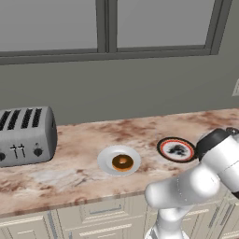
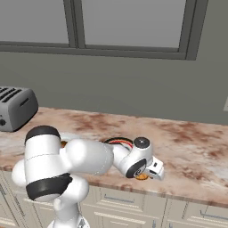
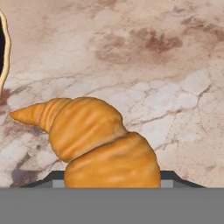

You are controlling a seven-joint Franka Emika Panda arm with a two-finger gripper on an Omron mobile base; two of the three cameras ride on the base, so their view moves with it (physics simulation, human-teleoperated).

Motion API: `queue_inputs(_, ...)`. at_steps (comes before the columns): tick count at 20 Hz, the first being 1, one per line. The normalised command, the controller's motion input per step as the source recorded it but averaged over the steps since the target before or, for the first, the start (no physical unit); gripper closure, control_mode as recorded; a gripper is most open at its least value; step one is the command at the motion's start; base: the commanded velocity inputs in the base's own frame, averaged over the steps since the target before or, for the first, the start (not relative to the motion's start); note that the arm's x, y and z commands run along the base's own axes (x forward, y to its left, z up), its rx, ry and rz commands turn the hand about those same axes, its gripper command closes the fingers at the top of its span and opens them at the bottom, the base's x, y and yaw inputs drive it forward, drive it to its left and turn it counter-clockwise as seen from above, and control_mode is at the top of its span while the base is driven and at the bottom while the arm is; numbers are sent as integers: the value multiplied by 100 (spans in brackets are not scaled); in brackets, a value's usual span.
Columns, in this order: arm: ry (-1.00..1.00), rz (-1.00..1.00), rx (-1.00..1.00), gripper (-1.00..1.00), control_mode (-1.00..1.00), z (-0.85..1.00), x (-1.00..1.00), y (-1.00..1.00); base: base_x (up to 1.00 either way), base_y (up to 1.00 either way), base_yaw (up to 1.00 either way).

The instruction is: Place the pastries on the plates.

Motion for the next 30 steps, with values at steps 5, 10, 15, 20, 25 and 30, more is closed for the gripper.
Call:
queue_inputs(5,0,0,0,100,-100,1,1,0,0,0,0)
queue_inputs(10,0,0,0,100,-100,36,-1,1,0,0,0)
queue_inputs(15,0,0,0,100,-100,47,0,6,0,0,0)
queue_inputs(20,0,0,0,100,-100,41,0,21,0,0,0)
queue_inputs(25,0,0,0,100,-100,31,2,31,0,0,0)
queue_inputs(30,0,0,0,100,-100,15,15,35,0,0,0)
